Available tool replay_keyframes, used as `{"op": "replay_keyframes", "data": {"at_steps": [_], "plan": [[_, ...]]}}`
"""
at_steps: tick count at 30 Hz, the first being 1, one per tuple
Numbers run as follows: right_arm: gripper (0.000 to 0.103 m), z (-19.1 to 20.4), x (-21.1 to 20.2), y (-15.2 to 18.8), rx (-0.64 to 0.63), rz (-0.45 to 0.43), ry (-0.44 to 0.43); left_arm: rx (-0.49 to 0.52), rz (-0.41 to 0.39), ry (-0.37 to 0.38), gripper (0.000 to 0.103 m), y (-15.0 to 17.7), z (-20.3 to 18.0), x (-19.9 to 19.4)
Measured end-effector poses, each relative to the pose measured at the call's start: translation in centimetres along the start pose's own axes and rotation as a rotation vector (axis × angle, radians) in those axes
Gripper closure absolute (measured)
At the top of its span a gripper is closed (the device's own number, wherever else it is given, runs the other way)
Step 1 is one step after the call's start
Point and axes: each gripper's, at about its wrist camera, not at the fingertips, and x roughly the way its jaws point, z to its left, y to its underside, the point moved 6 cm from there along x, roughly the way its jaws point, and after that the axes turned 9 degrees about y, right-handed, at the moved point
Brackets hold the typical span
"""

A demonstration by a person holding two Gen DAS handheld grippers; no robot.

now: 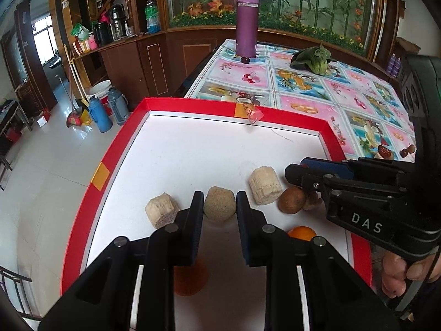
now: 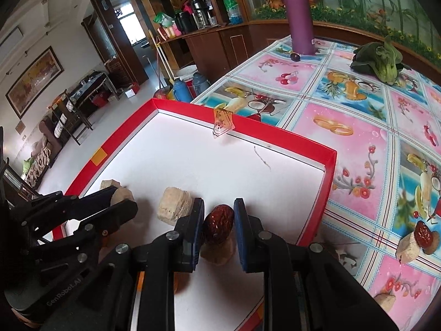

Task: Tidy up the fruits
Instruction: 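Carry the beige ball and red date over the white tray and release both, then move both grippers back to the tablecloth and grasp a brown ball with the right gripper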

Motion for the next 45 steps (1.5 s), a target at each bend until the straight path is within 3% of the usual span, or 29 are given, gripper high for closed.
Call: {"op": "replay_keyframes", "data": {"at_steps": [7, 13, 16, 19, 22, 26, 36, 45], "plan": [[0.082, -0.3, -0.7, 0.0, 0.009, -0.011, -0.008, 0.000, 0.006, -0.076, 0.076, 0.1, 0.4, 0.0], [0.080, -1.8, -3.2, -0.3, 0.021, -0.072, 0.000, 0.009, -0.019, -0.116, 0.051, -0.1, 0.2, -1.1], [0.080, -3.3, -4.7, -0.3, 0.050, -0.100, 0.011, 0.022, -0.036, -0.124, 0.043, -0.4, -0.4, -1.9], [0.080, -5.2, -6.3, -0.3, 0.080, -0.126, 0.030, 0.035, -0.051, -0.124, 0.042, -0.7, -1.2, -2.6], [0.079, -7.3, -7.9, 0.1, 0.105, -0.149, 0.051, 0.045, -0.056, -0.111, 0.042, -0.8, -2.2, -3.1], [0.074, -11.4, -10.2, 1.4, 0.151, -0.177, 0.107, 0.064, -0.073, -0.075, 0.024, -0.8, -4.2, -3.8], [0.074, -22.8, -13.9, 5.5, 0.334, -0.191, 0.254, 0.181, -0.042, 0.078, 0.023, -0.8, -12.0, -3.1], [0.073, -28.1, -14.2, 8.4, 0.383, -0.161, 0.357, 0.293, 0.043, 0.174, 0.023, 0.7, -18.5, -0.5]]}}
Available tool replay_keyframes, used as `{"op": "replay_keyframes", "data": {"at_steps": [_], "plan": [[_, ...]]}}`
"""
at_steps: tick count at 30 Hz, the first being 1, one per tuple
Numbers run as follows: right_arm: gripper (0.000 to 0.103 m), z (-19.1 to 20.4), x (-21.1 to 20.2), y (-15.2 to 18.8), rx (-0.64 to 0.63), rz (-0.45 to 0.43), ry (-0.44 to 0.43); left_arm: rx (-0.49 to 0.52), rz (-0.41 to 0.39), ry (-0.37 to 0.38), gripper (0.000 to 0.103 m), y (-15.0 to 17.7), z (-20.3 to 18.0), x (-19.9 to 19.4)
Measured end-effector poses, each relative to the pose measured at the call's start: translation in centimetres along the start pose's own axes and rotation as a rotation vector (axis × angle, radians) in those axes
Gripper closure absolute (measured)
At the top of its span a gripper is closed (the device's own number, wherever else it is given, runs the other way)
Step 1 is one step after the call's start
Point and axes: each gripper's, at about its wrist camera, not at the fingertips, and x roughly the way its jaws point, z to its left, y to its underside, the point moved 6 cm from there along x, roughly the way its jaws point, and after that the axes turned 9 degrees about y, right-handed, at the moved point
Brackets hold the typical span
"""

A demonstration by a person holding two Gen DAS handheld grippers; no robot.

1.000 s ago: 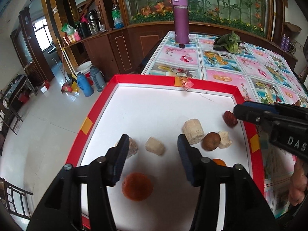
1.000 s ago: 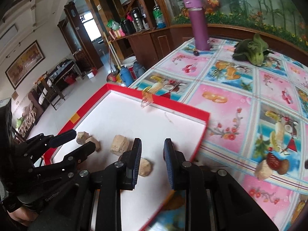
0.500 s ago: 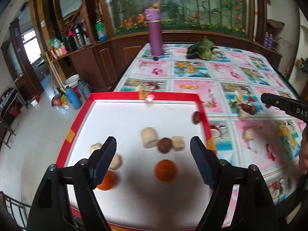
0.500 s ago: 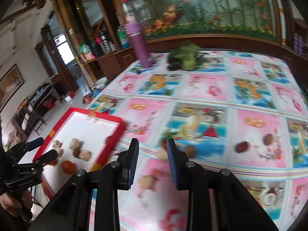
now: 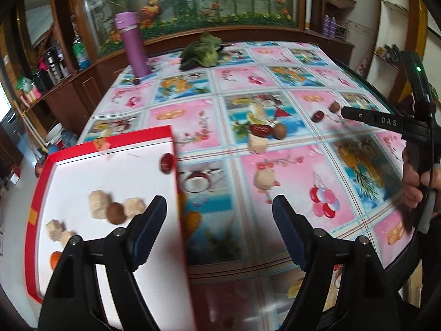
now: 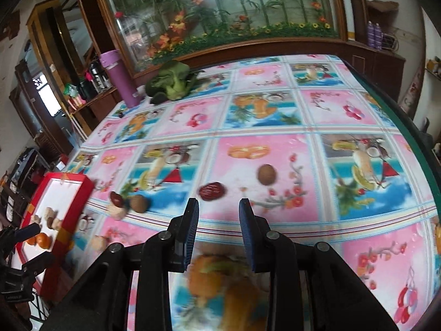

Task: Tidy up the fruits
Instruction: 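Move both grippers back to the tablecloth and grasp a brown ball with the right gripper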

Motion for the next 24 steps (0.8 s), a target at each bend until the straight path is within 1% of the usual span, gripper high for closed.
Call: {"op": "replay_keyframes", "data": {"at_steps": [5, 7, 8, 12, 17, 22, 24], "plan": [[0.073, -1.8, 0.8, 0.5, -0.024, 0.028, 0.049, 0.006, 0.042, 0.030, 0.023, 0.4, -1.1, 1.7], [0.073, -2.5, 1.0, 0.2, -0.021, 0.018, 0.088, -0.002, 0.055, 0.036, 0.023, 0.5, -1.2, 2.2], [0.073, -2.8, 1.1, 0.1, -0.011, 0.018, 0.092, -0.008, 0.061, 0.041, 0.023, 0.5, -1.2, 2.4], [0.073, -4.0, 1.9, -1.3, 0.048, 0.025, 0.073, -0.030, 0.069, 0.049, 0.023, 0.3, -1.1, 2.9], [0.073, -3.9, 3.6, -3.1, 0.071, 0.048, 0.047, -0.041, 0.077, 0.053, 0.023, 0.1, -1.3, 3.6], [0.073, -3.3, 5.6, -3.2, 0.063, 0.089, 0.059, -0.039, 0.084, 0.056, 0.023, 0.1, -1.5, 3.9], [0.073, -3.2, 5.9, -3.1, 0.052, 0.092, 0.070, -0.048, 0.090, 0.057, 0.023, 0.1, -1.4, 4.2]]}}
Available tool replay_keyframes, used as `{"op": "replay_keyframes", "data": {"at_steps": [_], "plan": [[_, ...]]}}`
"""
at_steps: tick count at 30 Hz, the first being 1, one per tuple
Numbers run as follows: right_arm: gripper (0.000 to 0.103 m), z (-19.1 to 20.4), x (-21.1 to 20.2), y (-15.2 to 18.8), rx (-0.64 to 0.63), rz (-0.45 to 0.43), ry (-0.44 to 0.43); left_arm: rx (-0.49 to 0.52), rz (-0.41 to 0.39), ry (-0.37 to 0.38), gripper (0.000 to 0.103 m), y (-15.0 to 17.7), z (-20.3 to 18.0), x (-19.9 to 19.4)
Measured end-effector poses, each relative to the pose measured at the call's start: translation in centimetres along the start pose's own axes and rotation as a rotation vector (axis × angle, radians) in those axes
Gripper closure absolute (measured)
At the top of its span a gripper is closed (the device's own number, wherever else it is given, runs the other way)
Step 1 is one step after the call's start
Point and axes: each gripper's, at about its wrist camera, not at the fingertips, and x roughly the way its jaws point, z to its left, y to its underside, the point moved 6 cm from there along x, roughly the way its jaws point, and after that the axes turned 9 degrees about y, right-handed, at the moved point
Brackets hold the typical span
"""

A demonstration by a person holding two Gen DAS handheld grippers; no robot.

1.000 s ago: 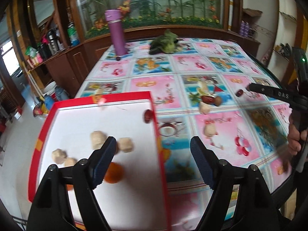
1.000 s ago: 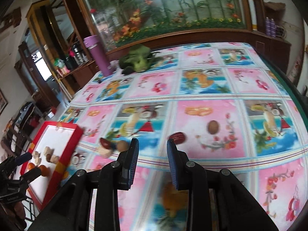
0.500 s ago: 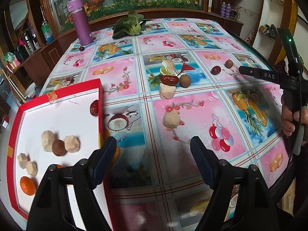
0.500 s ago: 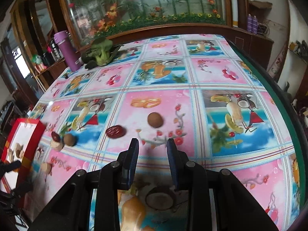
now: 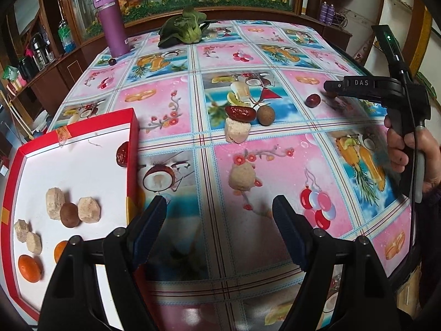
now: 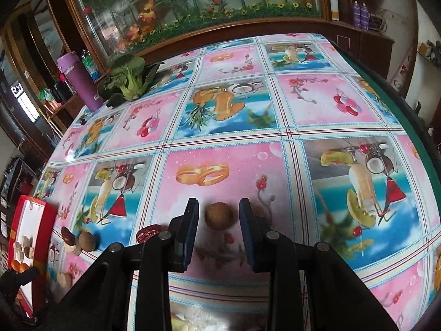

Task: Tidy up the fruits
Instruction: 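Move both grippers back to the tablecloth and grasp a brown ball with the right gripper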

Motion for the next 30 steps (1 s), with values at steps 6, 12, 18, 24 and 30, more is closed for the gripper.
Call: {"op": "replay_keyframes", "data": {"at_steps": [6, 12, 18, 24, 30], "plan": [[0.076, -0.2, 0.2, 0.2, -0.010, -0.005, 0.015, -0.020, 0.006, 0.009, 0.023, -0.8, -0.2, 1.4], [0.082, -0.3, 0.1, 0.2, -0.027, -0.008, 0.035, -0.037, 0.032, 0.006, 0.036, -1.2, -0.3, 3.2], [0.083, 0.1, -0.2, 0.6, -0.040, -0.002, 0.030, -0.028, 0.012, -0.001, 0.052, -1.6, -0.3, 3.2], [0.083, -0.3, -0.9, 1.1, -0.004, 0.008, -0.006, 0.001, 0.004, 0.009, 0.077, -1.4, -1.2, 2.9], [0.084, 1.3, -4.3, 0.9, -0.011, -0.101, -0.064, -0.009, -0.047, 0.009, 0.077, -1.3, -0.9, 0.6]]}}
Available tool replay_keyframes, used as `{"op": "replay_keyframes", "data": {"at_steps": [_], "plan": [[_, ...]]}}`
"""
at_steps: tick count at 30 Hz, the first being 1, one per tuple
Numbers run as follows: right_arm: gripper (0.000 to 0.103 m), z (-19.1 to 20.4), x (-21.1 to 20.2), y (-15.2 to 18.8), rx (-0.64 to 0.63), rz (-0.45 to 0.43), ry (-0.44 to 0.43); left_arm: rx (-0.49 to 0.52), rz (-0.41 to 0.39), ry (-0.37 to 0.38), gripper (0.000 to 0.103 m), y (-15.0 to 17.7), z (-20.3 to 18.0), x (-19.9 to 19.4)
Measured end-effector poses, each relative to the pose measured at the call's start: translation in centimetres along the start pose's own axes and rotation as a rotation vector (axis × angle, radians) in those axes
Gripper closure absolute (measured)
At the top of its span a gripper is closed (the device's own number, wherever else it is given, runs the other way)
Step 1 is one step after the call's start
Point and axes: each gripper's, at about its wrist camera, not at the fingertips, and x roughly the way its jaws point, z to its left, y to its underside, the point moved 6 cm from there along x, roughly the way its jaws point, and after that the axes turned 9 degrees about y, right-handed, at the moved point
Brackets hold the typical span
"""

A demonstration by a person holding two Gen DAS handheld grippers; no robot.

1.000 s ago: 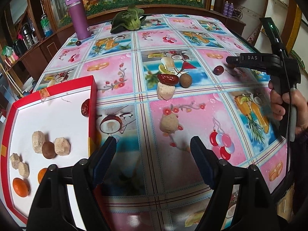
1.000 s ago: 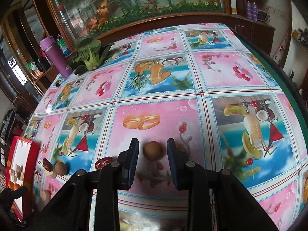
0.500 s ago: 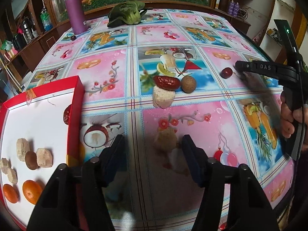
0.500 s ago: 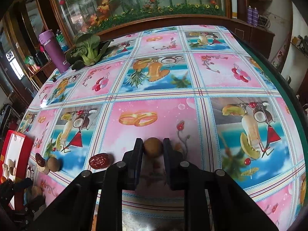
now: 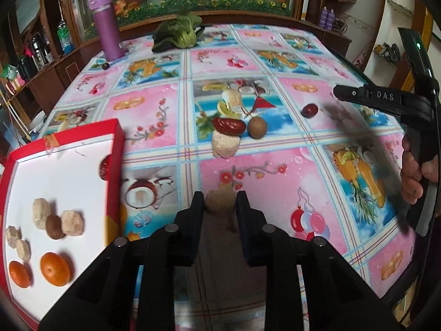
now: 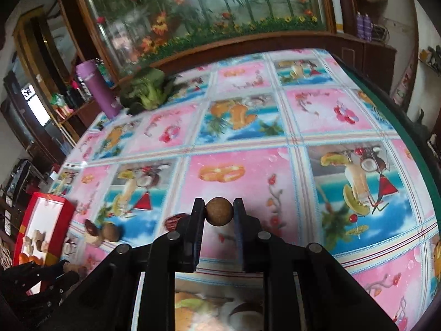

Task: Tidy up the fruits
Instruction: 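Grasp a beige cube with the left gripper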

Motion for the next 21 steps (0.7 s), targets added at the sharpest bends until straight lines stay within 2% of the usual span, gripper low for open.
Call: {"op": "replay_keyframes", "data": {"at_steps": [5, 10, 14, 21], "plan": [[0.084, 4.1, -2.3, 0.9, -0.057, -0.057, -0.068, -0.012, -0.092, -0.015, 0.077, -0.7, 0.8, -3.5], [0.084, 9.3, -3.7, 2.2, -0.122, -0.056, -0.151, -0.071, -0.174, -0.049, 0.077, -0.3, 3.5, -7.0], [0.084, 14.9, -5.0, 3.8, -0.226, -0.052, -0.219, -0.155, -0.230, -0.100, 0.077, 0.4, 7.7, -9.7], [0.084, 24.6, -6.2, 6.9, -0.397, -0.038, -0.332, -0.285, -0.282, -0.217, 0.077, 2.8, 15.0, -12.8]]}}
